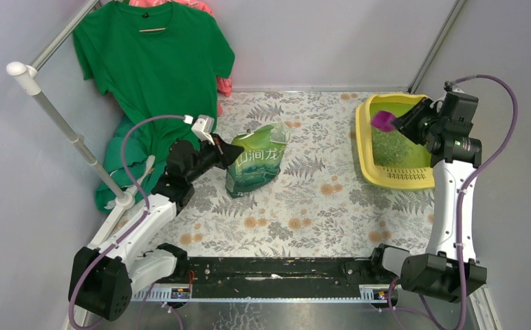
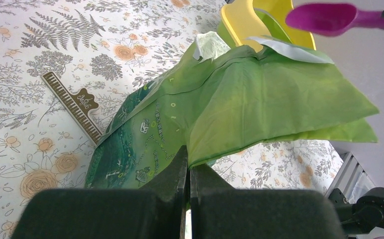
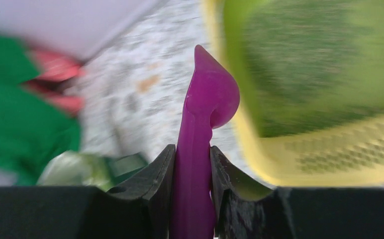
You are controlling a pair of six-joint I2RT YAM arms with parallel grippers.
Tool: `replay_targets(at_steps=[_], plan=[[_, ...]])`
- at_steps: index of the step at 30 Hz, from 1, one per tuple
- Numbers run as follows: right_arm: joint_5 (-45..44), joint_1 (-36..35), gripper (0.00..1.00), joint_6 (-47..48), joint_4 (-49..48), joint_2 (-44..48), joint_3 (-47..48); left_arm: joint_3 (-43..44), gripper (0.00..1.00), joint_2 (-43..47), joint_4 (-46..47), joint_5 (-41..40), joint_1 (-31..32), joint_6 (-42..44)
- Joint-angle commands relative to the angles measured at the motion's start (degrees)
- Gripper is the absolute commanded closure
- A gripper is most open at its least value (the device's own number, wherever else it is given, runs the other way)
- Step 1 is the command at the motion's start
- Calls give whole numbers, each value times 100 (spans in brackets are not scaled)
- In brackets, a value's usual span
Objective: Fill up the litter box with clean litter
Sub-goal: 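Pour the cat litter into the litter box, then scoop the cat litter from the cat litter bag.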
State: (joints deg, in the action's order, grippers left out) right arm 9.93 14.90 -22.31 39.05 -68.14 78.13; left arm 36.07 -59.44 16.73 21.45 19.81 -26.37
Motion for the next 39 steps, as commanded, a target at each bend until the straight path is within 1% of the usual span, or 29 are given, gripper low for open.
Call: replay_targets(at_steps=[1,3,5,7,8,12,16,19,24,27,29,33,39], plan=[[3458,-224,100,-645,-916,92,-99,222,98,108,1625,252,-35,-230],[3681,-556,100,-589,-930,104,-88,170,98,125,1718,291,-18,-298],[3862,-745,100,-626,-1064,92,-78,135,98,147,1744,294,27,-328],[4107,-982,100,-639,-1096,-58,43,128,98,167,1735,256,110,-320],[4084,-1149,100,-580,-1024,-152,177,134,98,184,1710,224,160,-302],[3737,-1883,100,-201,-536,-523,760,205,98,248,1482,-68,450,-120],[3425,-2319,100,-28,-273,-787,1070,273,98,264,1307,-314,641,3],[3127,-2602,100,139,-33,-1018,1230,300,97,292,1228,-410,731,54],[2315,-2917,100,329,245,-1284,1318,295,97,332,1100,-508,819,150],[2152,-3046,100,436,409,-1442,1369,290,98,344,1061,-512,854,212],[1943,-3154,100,540,639,-1651,1579,296,98,325,1052,-502,865,264],[1377,-3488,100,764,1439,-2470,2432,300,98,251,1093,-447,884,387],[681,-4177,100,1125,2748,-3768,4244,264,98,80,1267,-333,901,470]])
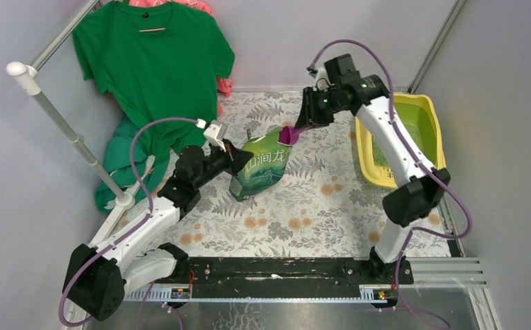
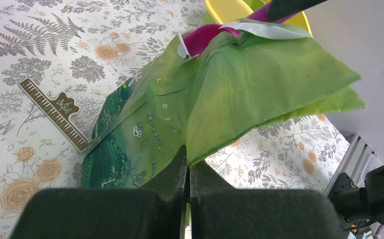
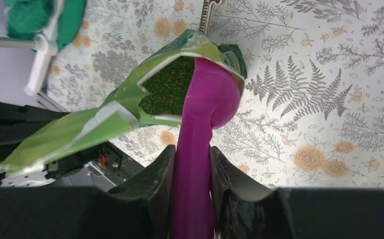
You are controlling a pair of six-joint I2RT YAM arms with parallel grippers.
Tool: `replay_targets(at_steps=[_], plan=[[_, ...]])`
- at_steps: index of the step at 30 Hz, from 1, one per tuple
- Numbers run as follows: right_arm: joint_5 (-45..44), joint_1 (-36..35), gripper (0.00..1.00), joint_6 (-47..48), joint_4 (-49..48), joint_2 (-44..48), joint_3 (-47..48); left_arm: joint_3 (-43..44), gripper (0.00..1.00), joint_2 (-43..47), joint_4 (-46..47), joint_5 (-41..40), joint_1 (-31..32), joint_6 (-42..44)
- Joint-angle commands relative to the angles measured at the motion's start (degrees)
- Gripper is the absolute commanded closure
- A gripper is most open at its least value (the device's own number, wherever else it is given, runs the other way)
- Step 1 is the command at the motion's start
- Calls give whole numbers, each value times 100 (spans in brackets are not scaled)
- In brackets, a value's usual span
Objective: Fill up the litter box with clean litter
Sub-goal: 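Scoop the cat litter from the cat litter bag.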
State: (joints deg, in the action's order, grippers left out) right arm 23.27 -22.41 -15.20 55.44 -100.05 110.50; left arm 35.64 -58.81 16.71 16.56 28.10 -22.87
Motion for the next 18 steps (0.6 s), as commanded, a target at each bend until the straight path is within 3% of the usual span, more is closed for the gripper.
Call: replay_targets(at_steps=[1,14,18], plan=[[-782,-563,100,465,1275,-724,1138,304,98,4,1281,169,69,131],[-1423,-1212,100,604,1328,-1039,367,115,98,174,1282,-66,82,333],[-920,-1224,100,710,1050,-1295,216,37,97,172,1377,-108,82,323]])
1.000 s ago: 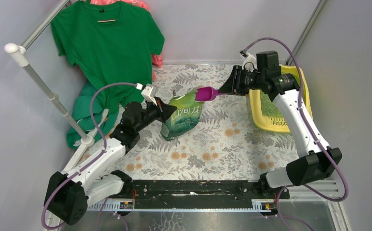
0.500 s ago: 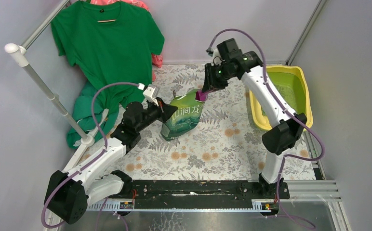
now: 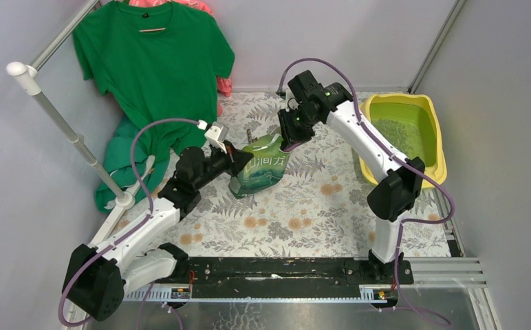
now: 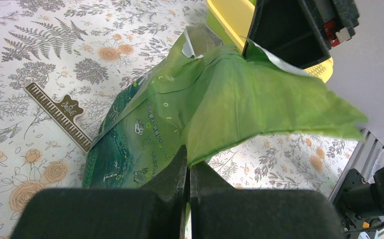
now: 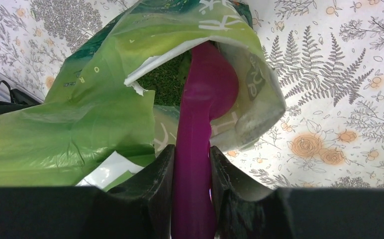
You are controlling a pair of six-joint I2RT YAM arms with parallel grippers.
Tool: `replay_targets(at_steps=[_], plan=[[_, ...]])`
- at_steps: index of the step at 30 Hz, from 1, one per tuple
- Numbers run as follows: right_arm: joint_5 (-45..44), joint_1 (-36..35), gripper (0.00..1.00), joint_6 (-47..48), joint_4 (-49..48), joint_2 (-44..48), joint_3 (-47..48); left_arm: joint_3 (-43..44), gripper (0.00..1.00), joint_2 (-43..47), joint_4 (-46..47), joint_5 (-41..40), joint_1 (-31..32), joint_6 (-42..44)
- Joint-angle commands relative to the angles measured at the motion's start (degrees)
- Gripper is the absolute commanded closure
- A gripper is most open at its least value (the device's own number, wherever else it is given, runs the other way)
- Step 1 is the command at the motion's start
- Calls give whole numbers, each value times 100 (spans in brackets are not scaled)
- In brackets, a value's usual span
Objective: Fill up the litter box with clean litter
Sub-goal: 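Scoop the cat litter from the cat litter bag.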
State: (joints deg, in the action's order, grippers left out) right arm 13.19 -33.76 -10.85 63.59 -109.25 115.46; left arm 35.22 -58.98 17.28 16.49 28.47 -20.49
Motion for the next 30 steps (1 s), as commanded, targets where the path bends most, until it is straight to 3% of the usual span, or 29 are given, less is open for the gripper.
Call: replay_targets(at_steps=[1,6,10,15,22,27,30], plan=[[319,-94,100,290,52,-413,-362,72,98,183,1317,-110,44,95],[1710,-68,100,149,-1016,-556,-898,-2,98,222,1281,-262,44,165],[2120,-69,100,322,-935,-997,-703,-46,98,313,1191,-433,44,239],[3110,9,100,290,-1639,-791,-1338,-79,98,391,1094,-627,33,291],[4634,478,100,-1133,-4177,-103,-2891,-136,99,511,1037,-739,18,230],[4840,831,100,-2544,-5910,472,-3863,-174,99,705,874,-924,-20,226],[4816,997,100,-3037,-6455,784,-4199,-200,99,862,755,-1057,-52,204]])
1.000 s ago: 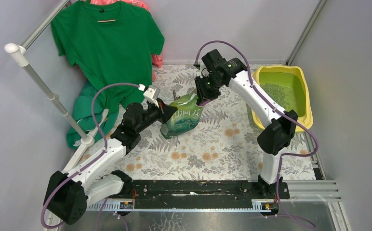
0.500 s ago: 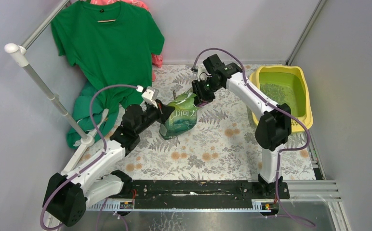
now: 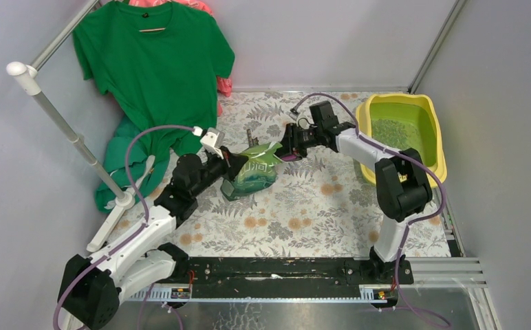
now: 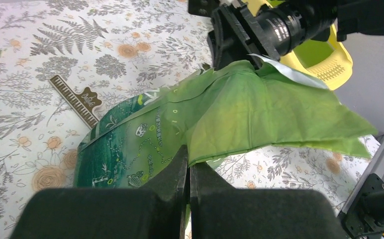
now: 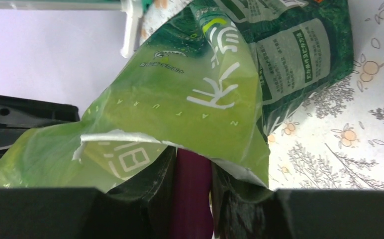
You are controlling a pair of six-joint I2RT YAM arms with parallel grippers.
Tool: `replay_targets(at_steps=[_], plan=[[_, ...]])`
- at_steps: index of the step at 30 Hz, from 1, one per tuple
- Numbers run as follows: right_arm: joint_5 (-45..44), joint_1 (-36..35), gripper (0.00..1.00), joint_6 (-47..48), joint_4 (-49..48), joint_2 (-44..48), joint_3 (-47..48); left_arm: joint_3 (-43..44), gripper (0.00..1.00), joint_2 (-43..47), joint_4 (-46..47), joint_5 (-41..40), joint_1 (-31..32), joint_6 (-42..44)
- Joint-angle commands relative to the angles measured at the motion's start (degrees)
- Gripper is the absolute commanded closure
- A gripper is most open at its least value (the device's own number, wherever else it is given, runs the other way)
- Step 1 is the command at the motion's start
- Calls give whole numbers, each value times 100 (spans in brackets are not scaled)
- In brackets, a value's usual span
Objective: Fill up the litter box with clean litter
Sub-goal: 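Scoop the cat litter from the cat litter bag.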
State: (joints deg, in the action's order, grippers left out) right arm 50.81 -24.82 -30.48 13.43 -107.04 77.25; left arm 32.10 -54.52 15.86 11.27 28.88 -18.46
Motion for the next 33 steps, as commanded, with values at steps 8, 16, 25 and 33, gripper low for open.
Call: replay_targets(at_steps=[8,16,25,33], plan=[[1121,487,100,-2316,-3068,1437,-1616,97,99,848,456,-950,-129,-44],[924,783,100,-2677,-3823,2164,-2761,-83,98,1155,395,-876,-129,-182],[993,1019,100,-3724,-5499,2562,-3555,-17,98,1222,322,-808,-131,-167],[863,1128,100,-5683,-8541,1996,-4064,-74,98,1073,539,-743,-133,-260]])
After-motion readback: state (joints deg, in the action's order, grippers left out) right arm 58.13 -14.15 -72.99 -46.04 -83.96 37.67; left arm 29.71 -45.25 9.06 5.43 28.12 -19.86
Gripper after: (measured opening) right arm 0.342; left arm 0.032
